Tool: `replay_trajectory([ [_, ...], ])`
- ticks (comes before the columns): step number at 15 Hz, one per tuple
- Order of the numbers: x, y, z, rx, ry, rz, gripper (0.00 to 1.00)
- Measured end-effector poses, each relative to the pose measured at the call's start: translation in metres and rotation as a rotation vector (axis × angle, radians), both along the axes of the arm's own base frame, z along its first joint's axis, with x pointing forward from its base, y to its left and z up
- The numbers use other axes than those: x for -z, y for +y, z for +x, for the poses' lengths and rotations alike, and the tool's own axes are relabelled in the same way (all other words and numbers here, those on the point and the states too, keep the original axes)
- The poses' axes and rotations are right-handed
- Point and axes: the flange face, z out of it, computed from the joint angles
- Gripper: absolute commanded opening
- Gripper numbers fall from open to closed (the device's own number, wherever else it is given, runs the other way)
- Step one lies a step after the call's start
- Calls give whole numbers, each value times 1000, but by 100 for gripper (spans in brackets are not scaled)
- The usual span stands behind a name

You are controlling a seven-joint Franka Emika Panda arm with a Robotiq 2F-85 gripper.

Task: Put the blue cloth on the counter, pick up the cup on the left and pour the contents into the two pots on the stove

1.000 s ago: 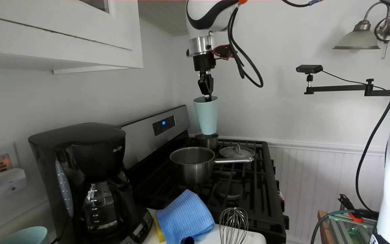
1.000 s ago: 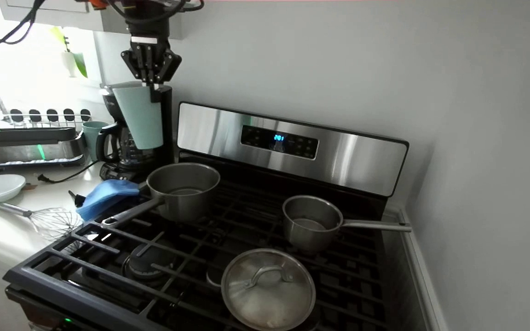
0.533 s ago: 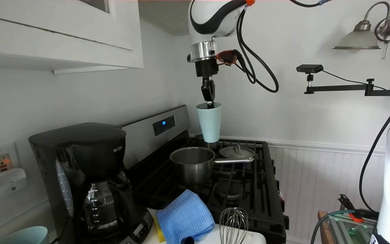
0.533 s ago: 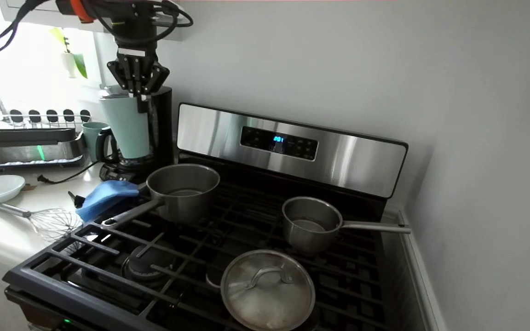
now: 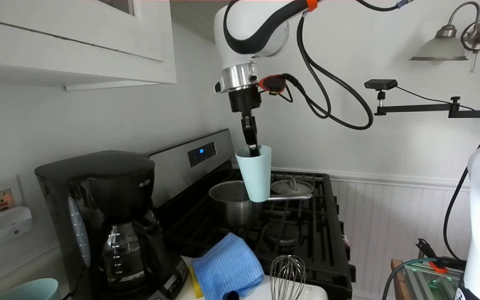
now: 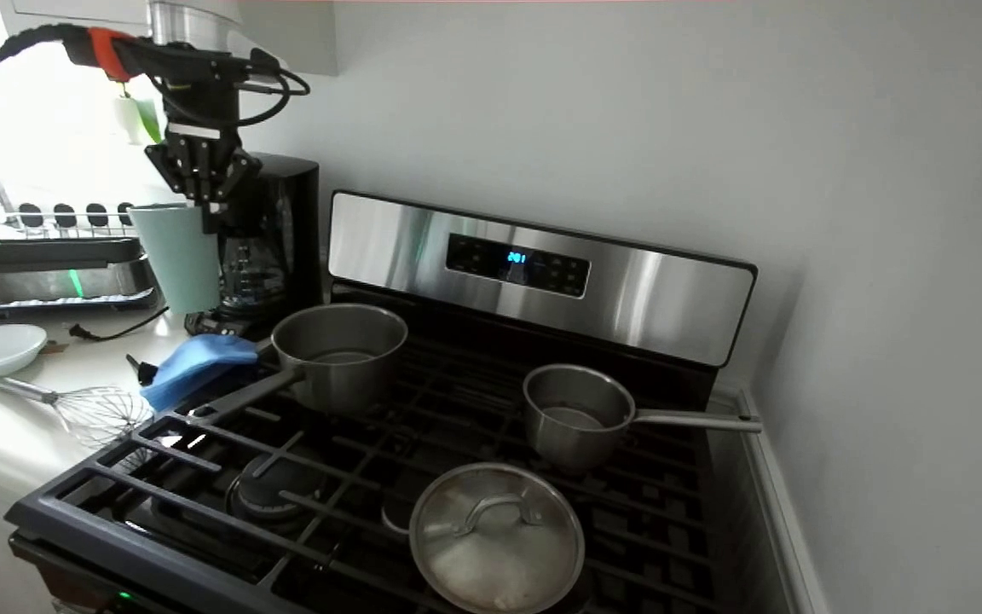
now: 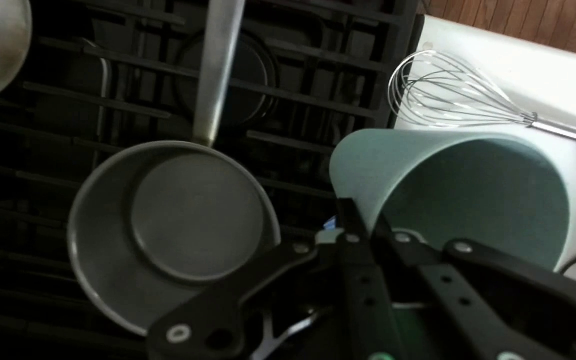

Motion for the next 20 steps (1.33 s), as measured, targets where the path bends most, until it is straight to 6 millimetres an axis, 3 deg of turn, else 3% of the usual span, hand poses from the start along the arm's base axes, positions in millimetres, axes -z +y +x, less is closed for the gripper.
replay_trajectory([
  [4,39,48,-6,-98,-19,7,4],
  [6,51,57,-9,-119,-22,7,4],
  [12,55,62,-9,-131,-19,11,1],
  [20,112,131,17,-121,-51,113,1],
])
